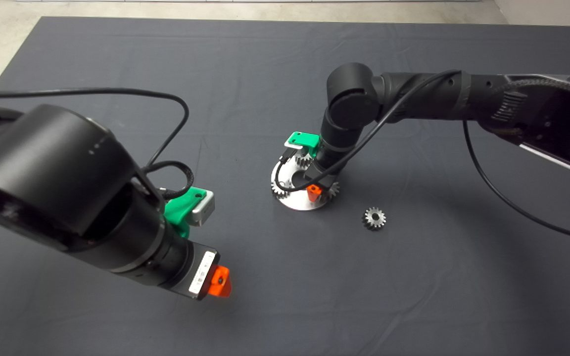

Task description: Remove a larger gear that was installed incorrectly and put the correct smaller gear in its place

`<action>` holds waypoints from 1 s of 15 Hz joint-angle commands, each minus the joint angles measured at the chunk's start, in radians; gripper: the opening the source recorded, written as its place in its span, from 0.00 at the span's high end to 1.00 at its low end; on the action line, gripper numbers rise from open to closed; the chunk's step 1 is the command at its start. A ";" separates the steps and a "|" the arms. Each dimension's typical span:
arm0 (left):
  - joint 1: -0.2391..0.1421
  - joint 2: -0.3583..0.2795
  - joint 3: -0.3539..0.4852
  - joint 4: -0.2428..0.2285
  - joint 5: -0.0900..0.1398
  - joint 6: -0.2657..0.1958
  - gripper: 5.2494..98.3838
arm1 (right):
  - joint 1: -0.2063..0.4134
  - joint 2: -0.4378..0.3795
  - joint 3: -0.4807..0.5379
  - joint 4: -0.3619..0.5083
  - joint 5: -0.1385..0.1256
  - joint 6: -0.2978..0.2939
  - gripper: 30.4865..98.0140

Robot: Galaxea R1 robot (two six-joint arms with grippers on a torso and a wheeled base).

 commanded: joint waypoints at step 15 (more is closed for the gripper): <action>-0.010 0.001 0.013 0.000 0.002 -0.006 0.00 | 0.003 0.011 0.002 -0.034 -0.112 -0.003 0.47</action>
